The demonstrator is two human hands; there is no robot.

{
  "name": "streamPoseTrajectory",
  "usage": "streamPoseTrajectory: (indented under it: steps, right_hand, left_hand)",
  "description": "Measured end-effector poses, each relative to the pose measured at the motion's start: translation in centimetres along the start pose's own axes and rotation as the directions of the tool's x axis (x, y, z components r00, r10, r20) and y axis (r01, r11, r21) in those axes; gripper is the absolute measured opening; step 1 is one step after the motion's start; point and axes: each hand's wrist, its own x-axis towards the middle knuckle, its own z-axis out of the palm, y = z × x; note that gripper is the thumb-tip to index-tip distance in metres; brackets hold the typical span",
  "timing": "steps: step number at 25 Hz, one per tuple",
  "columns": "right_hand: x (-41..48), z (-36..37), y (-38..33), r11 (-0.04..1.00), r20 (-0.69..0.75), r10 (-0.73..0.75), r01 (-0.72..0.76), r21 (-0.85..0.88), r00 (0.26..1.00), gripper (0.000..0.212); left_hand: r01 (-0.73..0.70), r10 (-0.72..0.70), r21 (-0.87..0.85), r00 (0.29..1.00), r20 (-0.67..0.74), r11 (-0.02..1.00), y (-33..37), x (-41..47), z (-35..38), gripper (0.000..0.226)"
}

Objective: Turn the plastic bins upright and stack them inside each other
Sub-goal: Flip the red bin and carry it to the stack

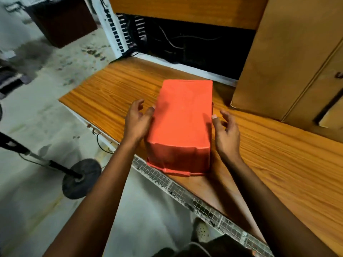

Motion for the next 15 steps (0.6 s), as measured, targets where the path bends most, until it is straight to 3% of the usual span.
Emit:
streamPoseTrajectory:
  steps: [2,4,5,7,11,13,15]
  right_hand:
    - [0.2,0.8,0.9,0.994,0.018,0.107,-0.106,-0.017,0.994,0.044]
    - [0.0,1.9,2.0,0.964,0.091,0.260,-0.264,0.031,0.961,0.049]
    - [-0.1,2.3,2.6,0.946,0.119,0.315,-0.321,0.037,0.942,0.056]
    - [-0.1,2.7,2.9,0.917,0.124,0.391,-0.397,0.027,0.912,0.075]
    - [0.0,3.0,4.8,0.854,0.072,0.505,-0.510,0.107,0.860,0.116]
    - [-1.6,2.8,1.9,0.863,0.024,0.499,-0.499,0.081,0.866,0.110]
    - [-3.0,2.2,-0.9,0.876,-0.050,0.482,-0.480,0.056,0.875,0.079]
  left_hand:
    - [0.303,-0.256,-0.192,0.938,0.236,0.933,-1.1,2.0,1.5,0.070]
    - [0.521,-0.366,-0.215,0.786,0.498,0.826,-1.6,2.7,2.6,0.063]
    - [0.525,-0.357,-0.196,0.765,0.537,0.828,-2.0,2.9,3.0,0.051]
    - [0.460,-0.311,-0.209,0.810,0.497,0.863,-2.5,3.1,3.4,0.037]
    - [0.459,-0.247,-0.278,0.792,0.558,0.844,-3.2,4.3,3.2,0.047]
    - [0.477,-0.227,-0.242,0.730,0.645,0.845,-3.9,4.8,2.8,0.050]
    - [0.534,-0.217,-0.211,0.629,0.747,0.819,-4.4,5.3,2.2,0.060]
